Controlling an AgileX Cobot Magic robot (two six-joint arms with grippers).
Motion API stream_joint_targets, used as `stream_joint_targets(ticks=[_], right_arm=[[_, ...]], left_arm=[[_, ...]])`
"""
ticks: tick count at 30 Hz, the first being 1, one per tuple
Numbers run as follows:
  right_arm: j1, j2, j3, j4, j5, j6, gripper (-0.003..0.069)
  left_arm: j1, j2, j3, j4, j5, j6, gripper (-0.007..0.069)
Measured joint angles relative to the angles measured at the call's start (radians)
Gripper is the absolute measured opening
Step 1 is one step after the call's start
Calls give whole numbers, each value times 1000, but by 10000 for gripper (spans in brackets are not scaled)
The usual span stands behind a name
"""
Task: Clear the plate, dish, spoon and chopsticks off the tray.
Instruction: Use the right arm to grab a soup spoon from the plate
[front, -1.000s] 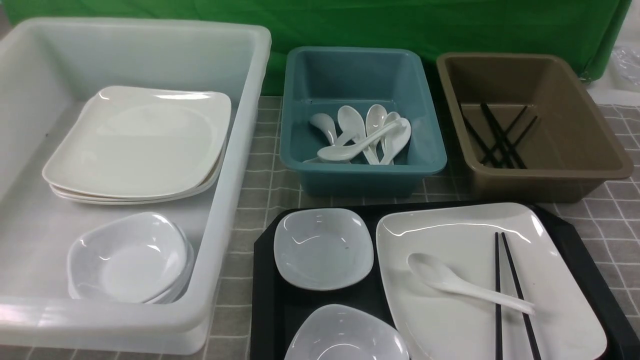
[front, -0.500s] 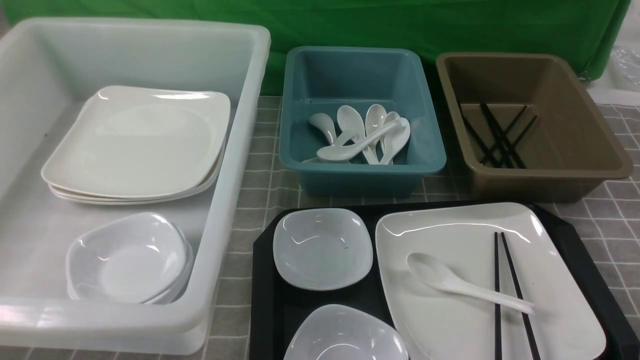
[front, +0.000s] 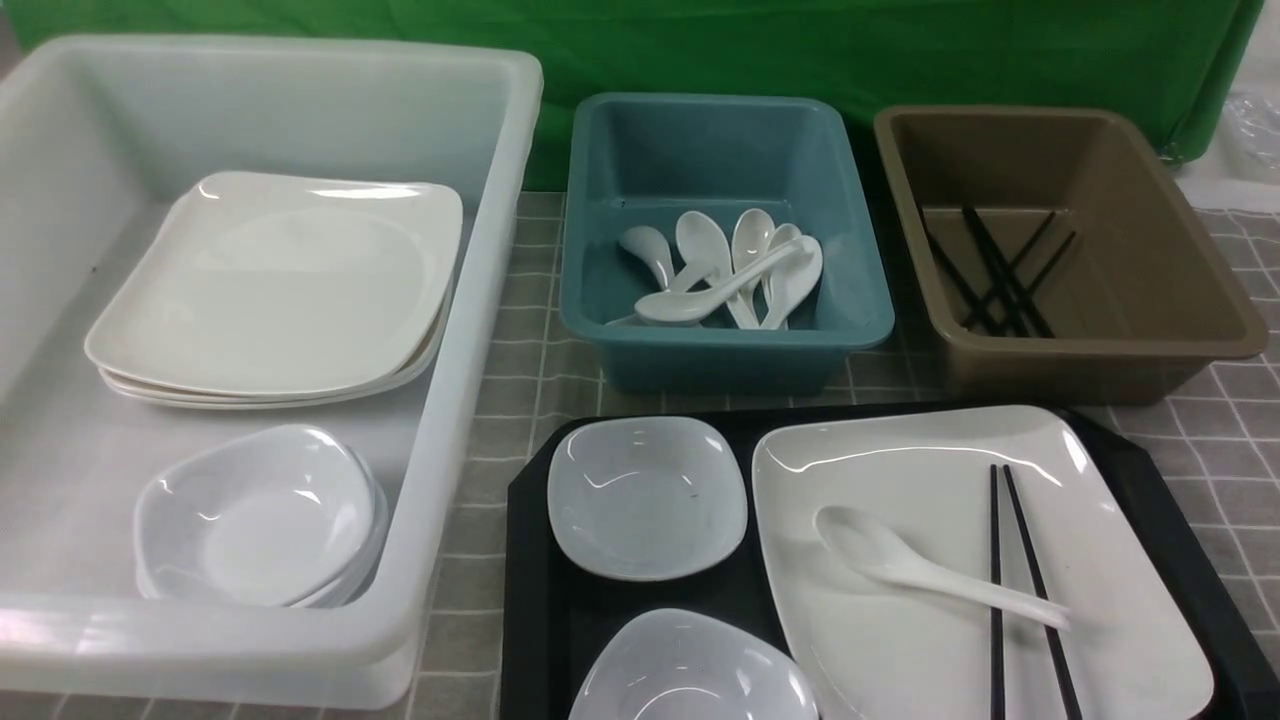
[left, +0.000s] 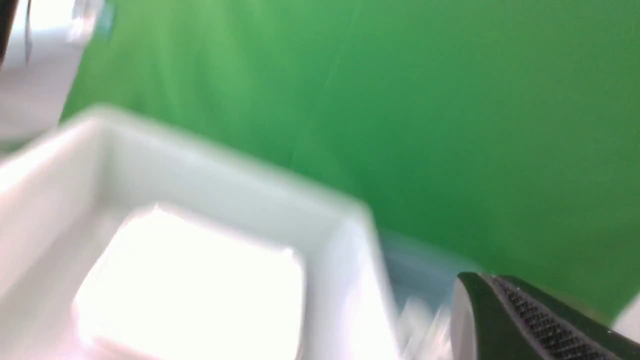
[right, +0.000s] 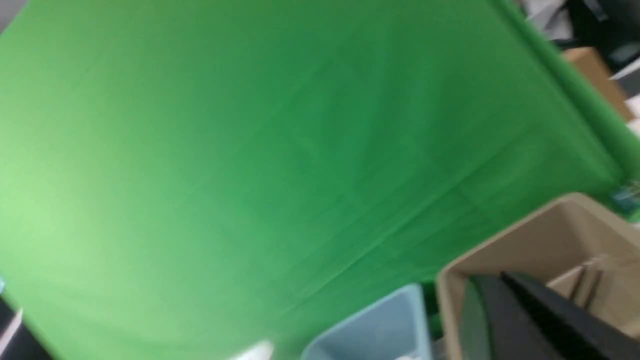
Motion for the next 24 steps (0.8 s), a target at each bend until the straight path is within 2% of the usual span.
stream_joint_targets(ticks=[4, 6, 9, 10, 12, 15, 18, 24], right_arm=[[161, 227, -216, -21, 255, -171, 26], [272, 379, -330, -24, 455, -282, 25], [365, 519, -425, -33, 624, -355, 24], [440, 612, -482, -55, 709, -405, 23], [511, 743, -554, -138, 777, -442, 23], [532, 891, -622, -215, 811, -458, 18], [521, 1093, -706, -205, 868, -526, 17], [488, 1316, -766, -167, 898, -653, 17]], left_arm=[[0, 177, -15, -140, 146, 222, 20], [0, 274, -15, -225, 207, 361, 20], [0, 335, -16, -257, 244, 426, 20], [0, 380, -22, -270, 268, 450, 17], [-8, 461, -60, -281, 327, 470, 2], [-66, 548, -129, -274, 366, 479, 0], [-233, 638, -212, -245, 375, 436, 0], [-495, 741, -251, -155, 383, 319, 0]])
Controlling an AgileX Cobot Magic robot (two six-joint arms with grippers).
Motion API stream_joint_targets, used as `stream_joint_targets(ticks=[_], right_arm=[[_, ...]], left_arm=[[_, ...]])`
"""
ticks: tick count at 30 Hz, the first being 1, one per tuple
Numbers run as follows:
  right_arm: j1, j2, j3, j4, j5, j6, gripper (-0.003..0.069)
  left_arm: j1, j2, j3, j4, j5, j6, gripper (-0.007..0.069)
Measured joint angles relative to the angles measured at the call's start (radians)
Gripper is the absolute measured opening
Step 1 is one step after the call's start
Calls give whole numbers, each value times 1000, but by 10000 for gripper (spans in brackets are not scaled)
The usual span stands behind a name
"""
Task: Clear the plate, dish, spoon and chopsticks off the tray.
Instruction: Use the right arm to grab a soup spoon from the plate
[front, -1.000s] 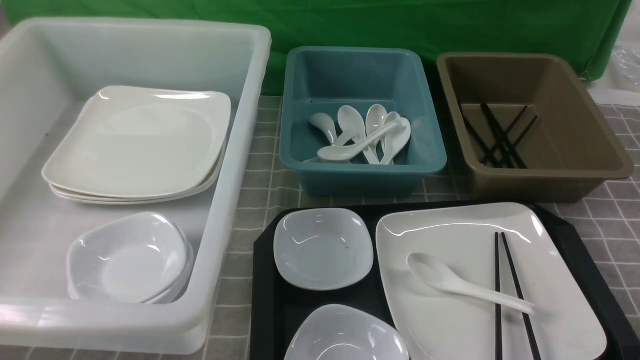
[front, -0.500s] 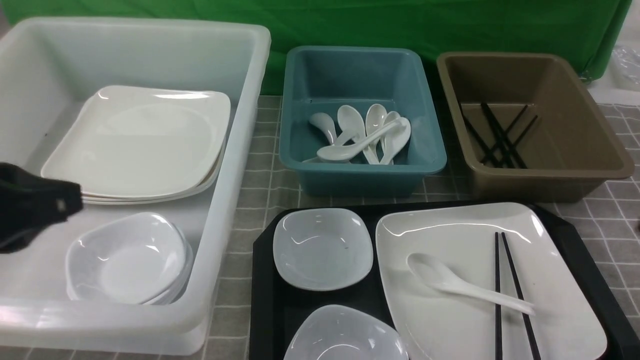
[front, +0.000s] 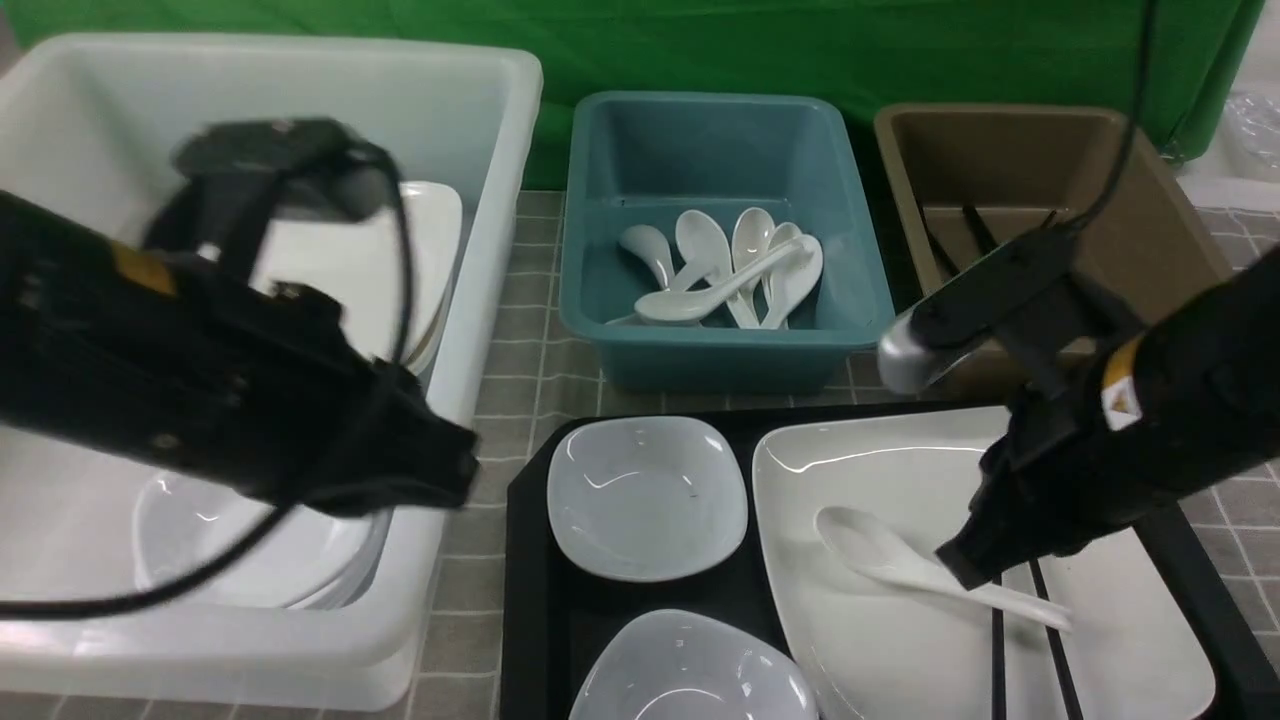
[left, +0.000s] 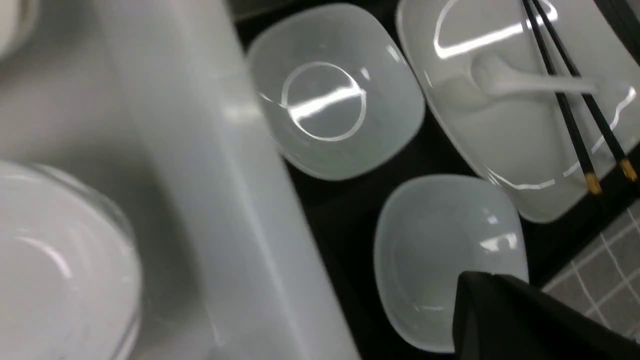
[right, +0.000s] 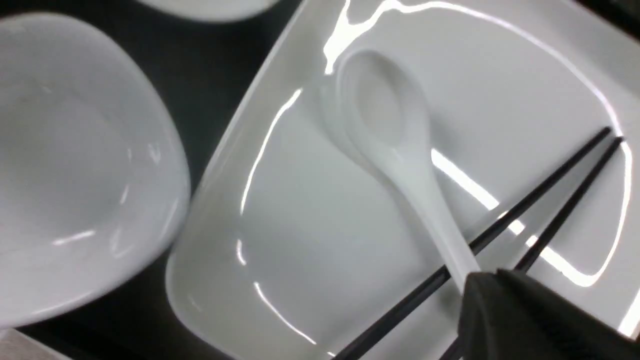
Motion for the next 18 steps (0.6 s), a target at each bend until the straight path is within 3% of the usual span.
stream_joint_targets(ticks=[3, 6, 13, 15, 18], right_arm=[[-12, 105, -19, 1, 9, -44, 25], [-16, 176, -29, 3, -1, -66, 95], [-16, 290, -35, 5, -75, -129, 457], [-16, 323, -38, 3, -89, -140, 497], [-17, 354, -39, 1, -106, -145, 499]], left_arm=[[-135, 77, 0, 36, 9, -67, -1], [-217, 139, 0, 44, 12, -87, -1], [-255, 189, 0, 44, -23, -98, -1], [-255, 189, 0, 45, -33, -98, -1], [-255, 189, -1, 58, -36, -98, -1]])
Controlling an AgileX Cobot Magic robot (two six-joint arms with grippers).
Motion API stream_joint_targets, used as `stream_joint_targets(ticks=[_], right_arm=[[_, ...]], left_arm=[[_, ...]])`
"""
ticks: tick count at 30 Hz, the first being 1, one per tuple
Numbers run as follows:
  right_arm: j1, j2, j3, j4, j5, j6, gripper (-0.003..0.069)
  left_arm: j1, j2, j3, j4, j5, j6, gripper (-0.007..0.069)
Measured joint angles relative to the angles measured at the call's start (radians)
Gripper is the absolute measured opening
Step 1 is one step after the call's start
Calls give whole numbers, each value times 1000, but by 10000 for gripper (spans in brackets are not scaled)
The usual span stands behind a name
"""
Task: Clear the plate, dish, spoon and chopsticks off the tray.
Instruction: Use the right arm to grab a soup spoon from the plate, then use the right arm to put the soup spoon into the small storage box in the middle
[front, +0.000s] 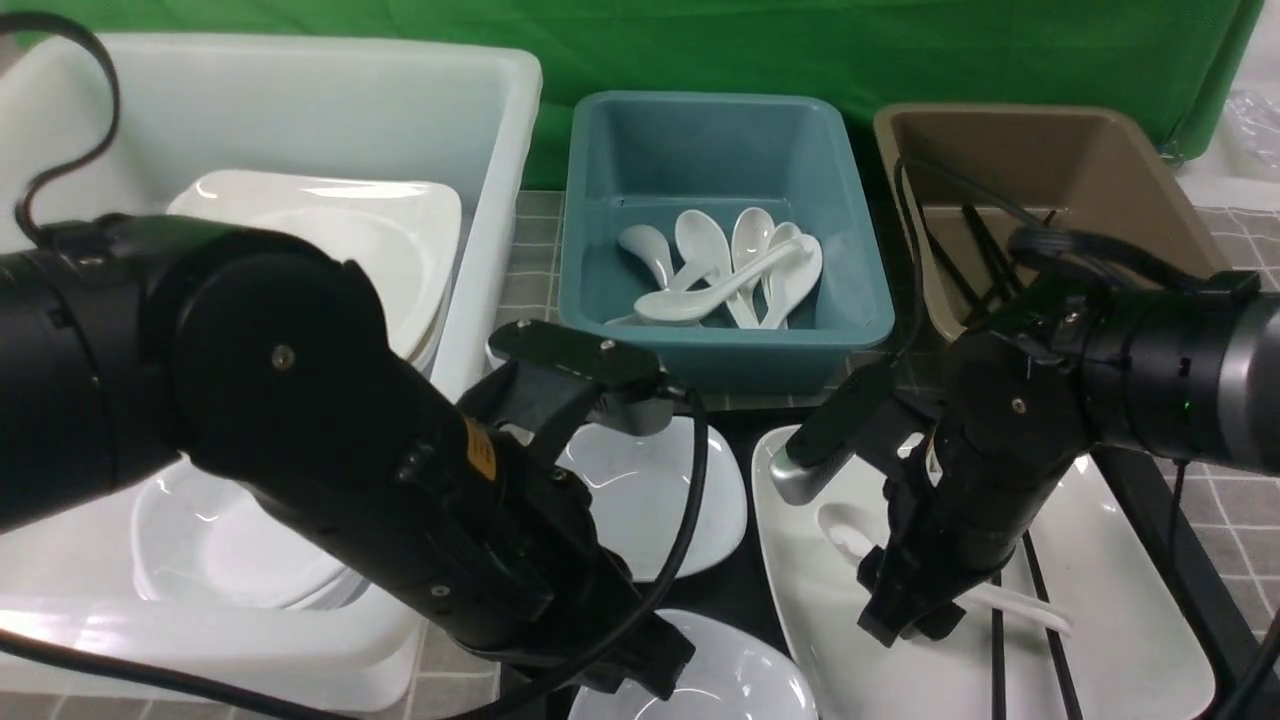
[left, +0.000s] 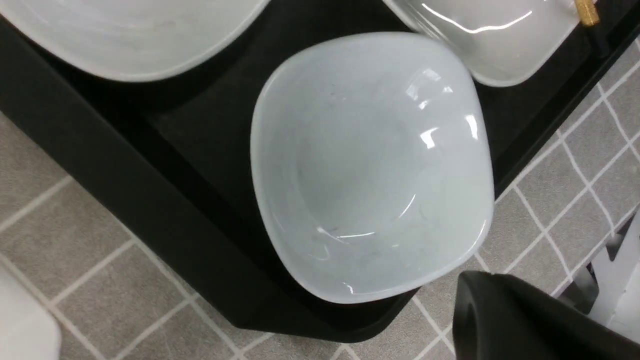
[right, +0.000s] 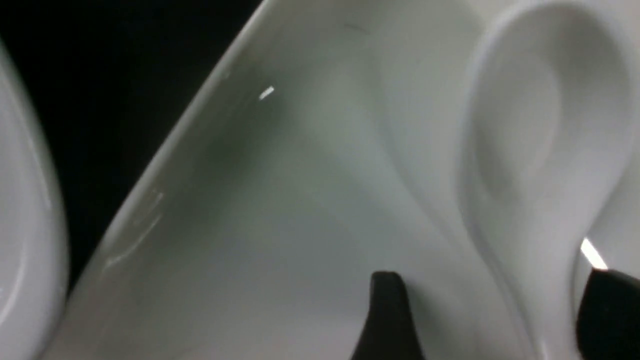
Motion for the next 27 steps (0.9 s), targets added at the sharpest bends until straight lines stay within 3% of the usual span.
stream_joint_targets(ticks=[2, 7, 11, 22, 27], right_arm=[[-1, 12, -2, 0, -8, 0, 453], [-1, 12, -3, -1, -33, 0, 206], [-2, -10, -3, -6, -57, 0, 102], [-9, -233, -95, -10, -23, 43, 104], [-103, -327, -148, -32, -245, 90, 104]], left_arm=[[0, 0, -1, 7, -4, 0, 0], [0, 0, -1, 20, -84, 0, 0], [0, 0, -1, 30, -177, 0, 1], [0, -2, -7, 32, -484, 0, 1], [0, -2, -7, 44, -650, 0, 1]])
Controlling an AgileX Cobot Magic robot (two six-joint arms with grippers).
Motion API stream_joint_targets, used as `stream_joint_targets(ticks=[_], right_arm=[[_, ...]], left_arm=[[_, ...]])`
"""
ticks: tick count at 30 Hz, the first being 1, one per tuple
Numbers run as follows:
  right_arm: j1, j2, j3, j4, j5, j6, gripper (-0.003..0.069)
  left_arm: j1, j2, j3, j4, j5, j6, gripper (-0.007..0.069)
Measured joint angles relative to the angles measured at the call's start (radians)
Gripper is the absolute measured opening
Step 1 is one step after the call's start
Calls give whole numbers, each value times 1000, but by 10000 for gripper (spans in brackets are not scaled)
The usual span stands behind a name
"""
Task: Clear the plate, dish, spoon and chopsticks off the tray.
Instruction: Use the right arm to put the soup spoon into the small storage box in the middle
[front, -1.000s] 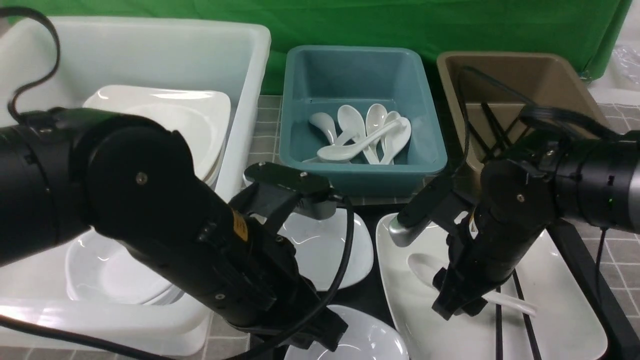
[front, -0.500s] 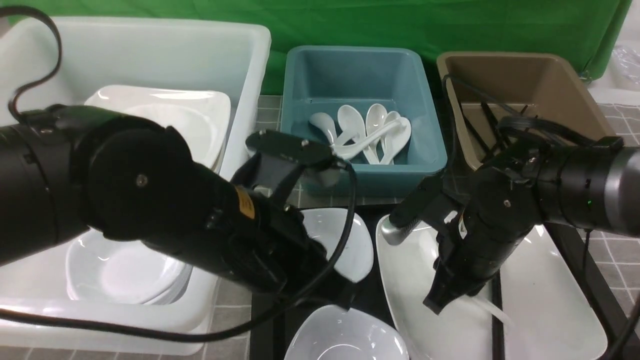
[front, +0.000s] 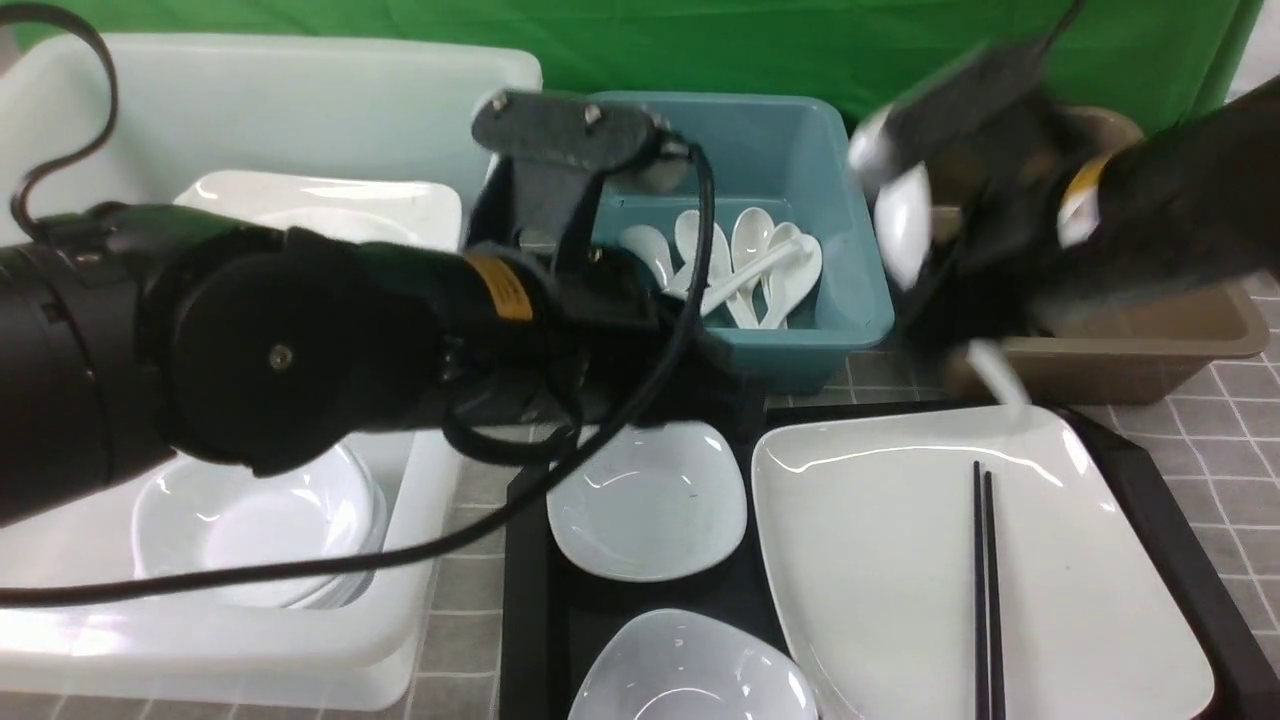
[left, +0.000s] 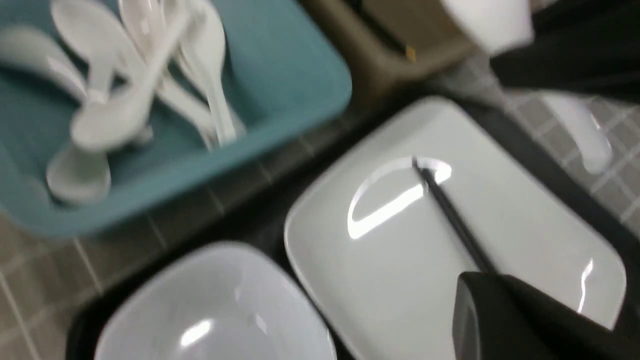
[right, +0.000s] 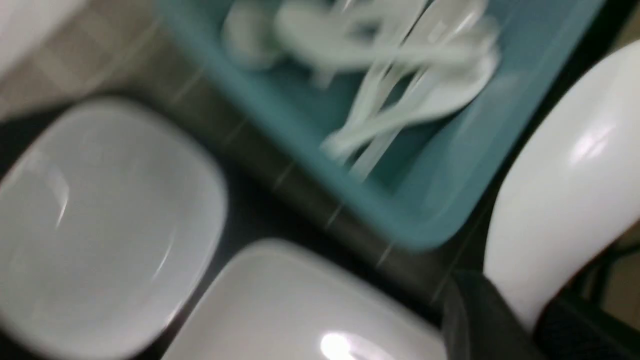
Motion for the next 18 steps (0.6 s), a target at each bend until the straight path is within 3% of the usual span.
stream_joint_targets(ticks=[4, 9, 13, 18], right_arm=[[-153, 24, -19, -9, -262, 84, 104], [-305, 165, -38, -12, -443, 135, 104], [-358, 298, -82, -14, -509, 156, 105], [-362, 413, -187, -14, -414, 178, 106]], left_arm=[[0, 0, 0, 2, -84, 0, 1], [0, 0, 0, 9, -76, 0, 1], [0, 0, 0, 12, -23, 2, 1], [0, 0, 0, 12, 77, 4, 1]])
